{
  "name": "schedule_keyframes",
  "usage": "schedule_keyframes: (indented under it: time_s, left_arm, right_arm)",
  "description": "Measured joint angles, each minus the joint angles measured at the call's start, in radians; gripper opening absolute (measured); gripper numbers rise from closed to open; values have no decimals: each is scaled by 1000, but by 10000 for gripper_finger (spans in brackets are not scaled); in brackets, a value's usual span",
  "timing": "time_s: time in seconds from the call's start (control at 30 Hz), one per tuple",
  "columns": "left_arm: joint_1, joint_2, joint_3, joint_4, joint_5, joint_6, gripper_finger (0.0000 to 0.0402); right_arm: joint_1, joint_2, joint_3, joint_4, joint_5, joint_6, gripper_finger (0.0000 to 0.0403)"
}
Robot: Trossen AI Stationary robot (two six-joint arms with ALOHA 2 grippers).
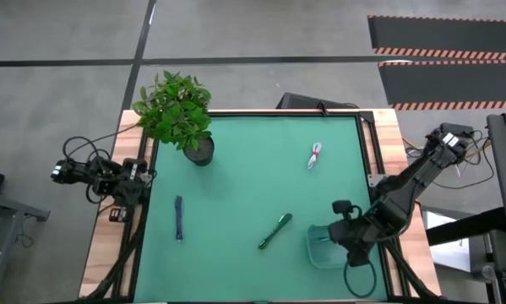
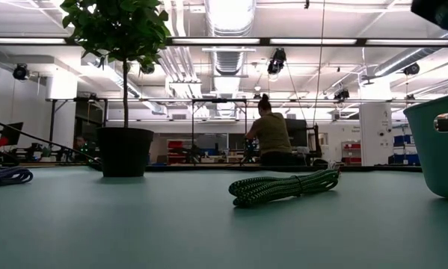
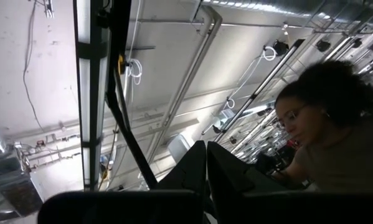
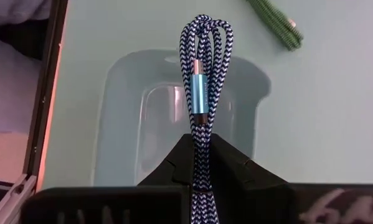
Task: Pick and place USB-C Cables
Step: Put the black blue charger cable into the green bin
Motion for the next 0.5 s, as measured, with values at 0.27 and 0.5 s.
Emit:
schedule_keyframes:
  time_s: [0.27, 0.5]
  left_arm:
    - [0, 0, 0, 0, 0, 0, 0]
    - [0, 0, 0, 0, 0, 0, 0]
  right_arm:
    - [13, -3, -113, 104, 1, 22, 20]
    - [14, -3, -158, 138, 1, 46, 20]
